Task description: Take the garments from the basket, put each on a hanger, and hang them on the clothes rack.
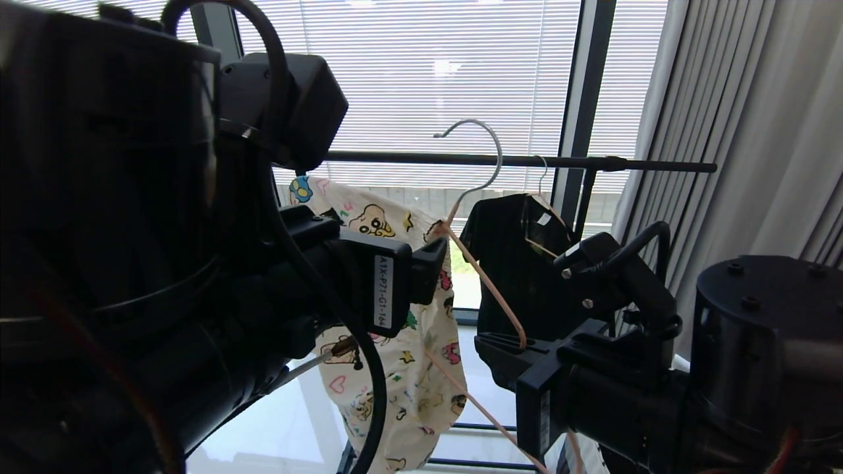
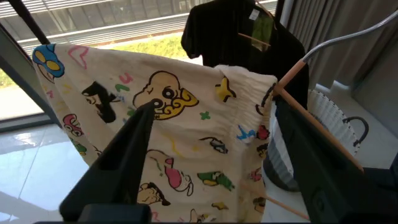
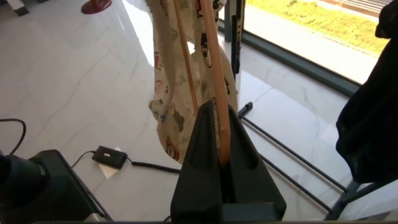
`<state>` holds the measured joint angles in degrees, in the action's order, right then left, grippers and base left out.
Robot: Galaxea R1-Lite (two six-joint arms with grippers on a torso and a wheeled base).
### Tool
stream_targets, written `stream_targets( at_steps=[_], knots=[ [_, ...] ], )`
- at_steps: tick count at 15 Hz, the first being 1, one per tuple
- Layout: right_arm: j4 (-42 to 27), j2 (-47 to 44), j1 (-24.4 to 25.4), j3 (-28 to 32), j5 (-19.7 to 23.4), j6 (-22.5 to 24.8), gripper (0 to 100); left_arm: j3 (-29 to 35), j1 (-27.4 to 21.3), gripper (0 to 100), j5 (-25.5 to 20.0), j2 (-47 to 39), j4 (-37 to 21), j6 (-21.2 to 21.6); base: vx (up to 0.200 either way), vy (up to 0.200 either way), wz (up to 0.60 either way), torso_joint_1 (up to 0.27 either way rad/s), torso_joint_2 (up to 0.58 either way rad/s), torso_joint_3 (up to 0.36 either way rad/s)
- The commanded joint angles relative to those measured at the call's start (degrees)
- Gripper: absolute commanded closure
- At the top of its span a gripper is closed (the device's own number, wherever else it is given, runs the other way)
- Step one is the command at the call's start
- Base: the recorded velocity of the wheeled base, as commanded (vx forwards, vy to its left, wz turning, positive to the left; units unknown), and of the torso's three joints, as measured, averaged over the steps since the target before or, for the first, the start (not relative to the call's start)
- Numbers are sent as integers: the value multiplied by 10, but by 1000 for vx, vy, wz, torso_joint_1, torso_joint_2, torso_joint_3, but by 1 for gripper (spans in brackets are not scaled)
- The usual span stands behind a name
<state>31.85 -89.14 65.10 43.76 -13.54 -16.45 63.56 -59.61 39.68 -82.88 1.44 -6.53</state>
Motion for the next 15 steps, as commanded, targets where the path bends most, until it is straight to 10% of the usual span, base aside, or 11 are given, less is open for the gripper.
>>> stream_targets(
  at_steps=[1, 6, 15],
  knots=[
    [15, 6, -1, -3, -1, 1, 100, -3, -2, 0, 0, 25, 0, 6, 0, 0, 0, 0, 0, 0],
    [31, 62, -2, -98, -17, 53, 100, -125, 20, 0, -22, 146, 1, 122, 0, 0, 0, 0, 0, 0],
    [-90, 246, 76, -246, 84, 125, 100, -266, 46, 0, -344, 247, 1, 310, 0, 0, 0, 0, 0, 0]
  ],
)
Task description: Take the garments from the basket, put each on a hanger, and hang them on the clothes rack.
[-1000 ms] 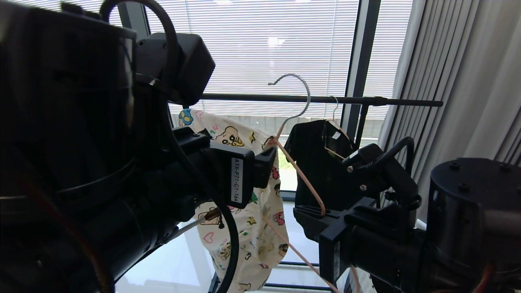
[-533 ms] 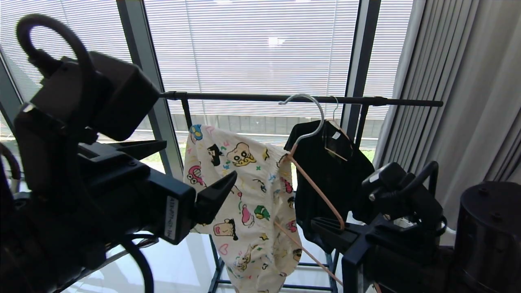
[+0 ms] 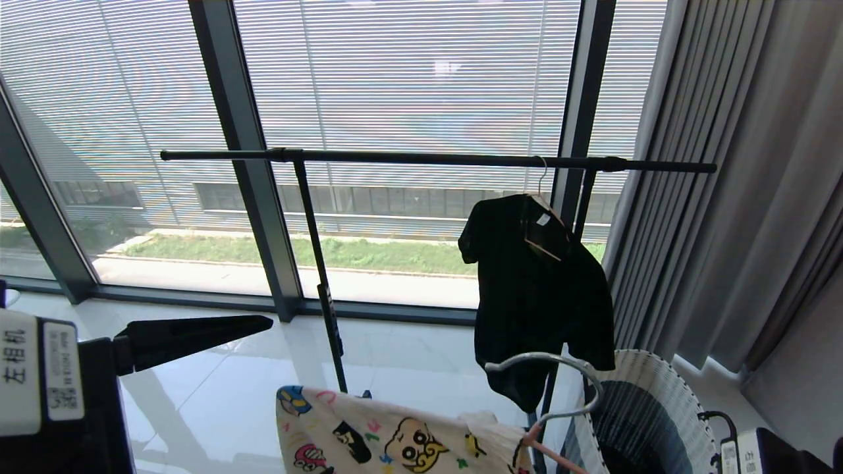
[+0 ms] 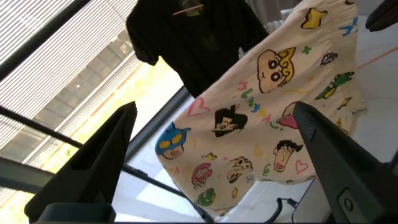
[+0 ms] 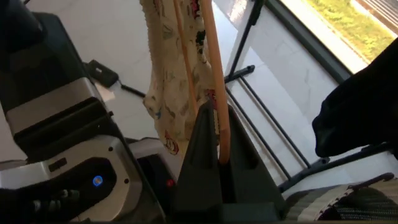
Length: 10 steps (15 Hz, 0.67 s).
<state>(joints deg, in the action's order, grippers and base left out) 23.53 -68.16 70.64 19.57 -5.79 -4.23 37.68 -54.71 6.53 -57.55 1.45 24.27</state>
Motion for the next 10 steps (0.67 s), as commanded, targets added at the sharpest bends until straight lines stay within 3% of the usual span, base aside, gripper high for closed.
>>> stream_targets(
  at_steps=[1, 5, 10],
  knots=[
    [-16, 38, 27, -4, 16, 13, 100, -8, -10, 0, -31, -20, 0, 2, 0, 0, 0, 0, 0, 0],
    [-17, 31, 27, -1, 24, 37, 100, -38, -67, 0, -55, -61, 0, 2, 0, 0, 0, 0, 0, 0],
    [-17, 31, 34, 0, 33, 70, 100, -51, -66, 0, -55, -81, 0, 0, 0, 0, 0, 0, 0, 0]
  ],
)
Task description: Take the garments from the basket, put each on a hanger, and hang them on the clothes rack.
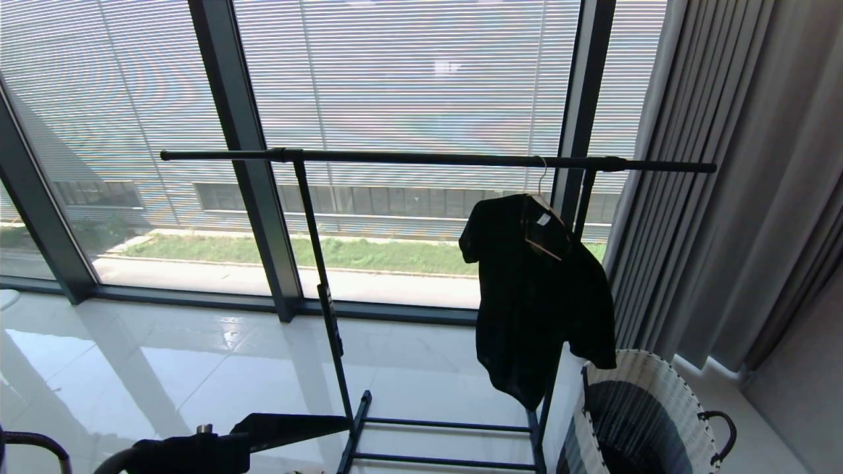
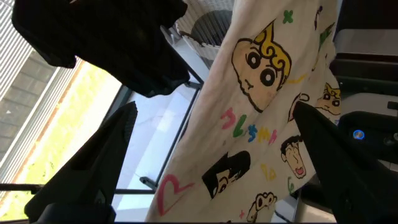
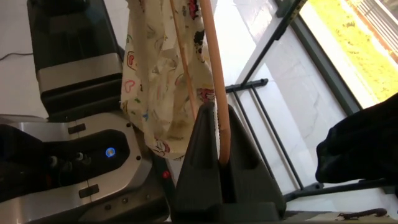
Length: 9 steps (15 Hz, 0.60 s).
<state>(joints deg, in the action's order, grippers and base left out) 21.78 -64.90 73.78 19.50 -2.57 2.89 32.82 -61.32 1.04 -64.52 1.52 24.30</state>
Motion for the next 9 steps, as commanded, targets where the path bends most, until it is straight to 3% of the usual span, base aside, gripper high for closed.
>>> stream_targets(
  at_steps=[1, 5, 6, 9],
  knots=[
    [0, -1, 4, 2, 1, 3, 100, -3, 0, 0, 0, -15, 1, 0, 0, 0, 0, 0, 0, 0],
    [0, -2, 22, 3, 0, 12, 100, -3, 0, 0, 0, -39, 0, 0, 0, 0, 0, 0, 0, 0],
    [0, -2, 23, 3, 0, 12, 100, -4, 0, 100, 0, -42, 0, 0, 0, 0, 0, 0, 0, 0],
    [0, -2, 23, 3, 0, 12, 100, -2, 0, 100, 0, -46, 1, 0, 0, 0, 0, 0, 0, 0]
  ],
)
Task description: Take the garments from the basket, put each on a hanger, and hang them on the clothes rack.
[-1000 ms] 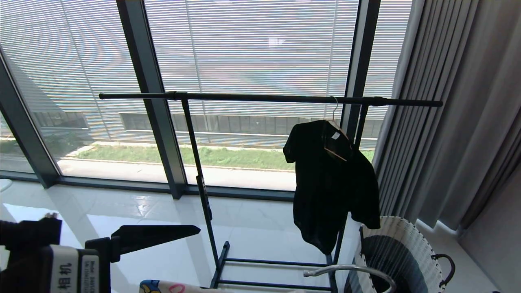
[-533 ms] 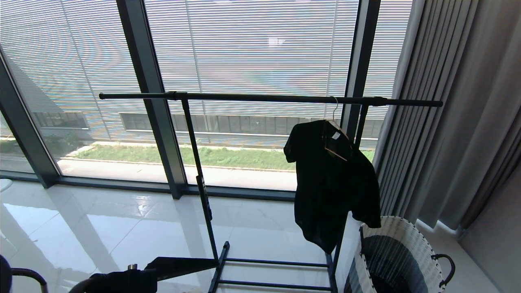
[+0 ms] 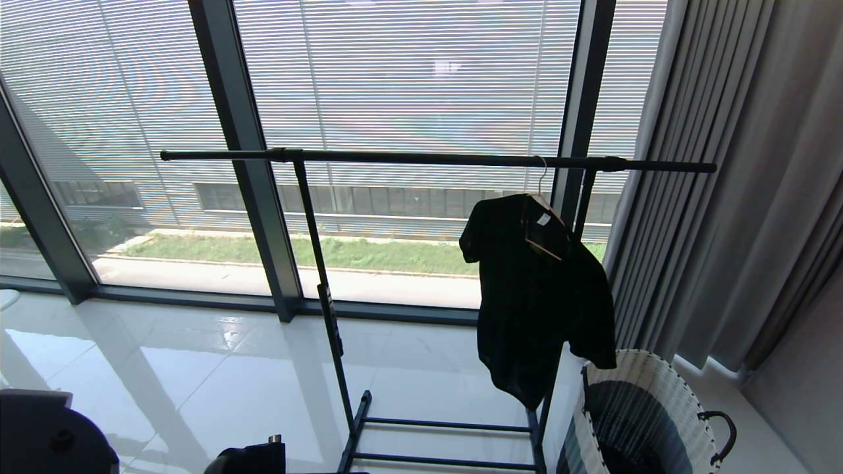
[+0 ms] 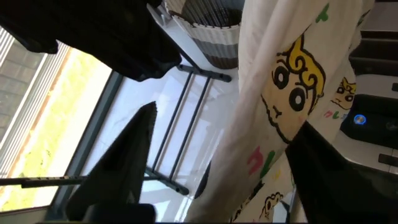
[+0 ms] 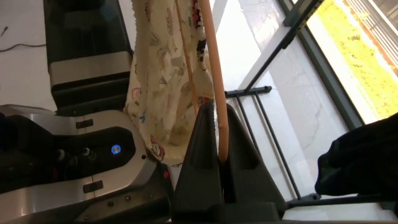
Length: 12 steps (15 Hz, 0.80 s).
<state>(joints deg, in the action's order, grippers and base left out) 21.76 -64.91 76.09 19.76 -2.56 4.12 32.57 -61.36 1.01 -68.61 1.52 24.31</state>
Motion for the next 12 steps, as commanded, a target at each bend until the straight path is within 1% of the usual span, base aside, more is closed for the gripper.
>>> stream_targets(
  at_steps=[1, 5, 6, 8, 9, 10, 11, 12],
  knots=[
    [0, -2, 0, -1, 0, 0, 100, 0, 0, 100, 0, -5, 1, -1, 0, 0, 0, 0, 0, 0],
    [-1, -2, 0, -4, -4, 1, 100, 0, 0, 100, 0, -6, 1, -1, 0, 0, 0, 0, 0, 0],
    [-1, -2, 0, -4, -5, 1, 0, -1, 0, 100, 0, -5, 5, -1, 0, 0, 0, 0, 0, 0],
    [-2, -4, -1, -10, -11, 4, 0, -15, 3, 100, 4, -6, 31, -2, 0, 0, 0, 0, 0, 0],
    [-2, -5, -8, -17, -24, 4, 0, -30, 10, 100, 7, -5, 40, -5, 0, 0, 0, 0, 0, 0],
    [-2, -7, -22, -19, -46, 4, 0, -47, 22, 100, 15, -1, 50, -6, 0, 0, 0, 0, 0, 0],
    [-1, -7, -38, -24, -62, 3, 0, -67, 35, 100, 33, 6, 59, -4, 0, 0, 0, 0, 0, 0],
    [-1, -6, -53, -27, -64, 3, 0, -83, 48, 100, 60, 10, 68, -2, 0, 0, 0, 0, 0, 0]
  ],
)
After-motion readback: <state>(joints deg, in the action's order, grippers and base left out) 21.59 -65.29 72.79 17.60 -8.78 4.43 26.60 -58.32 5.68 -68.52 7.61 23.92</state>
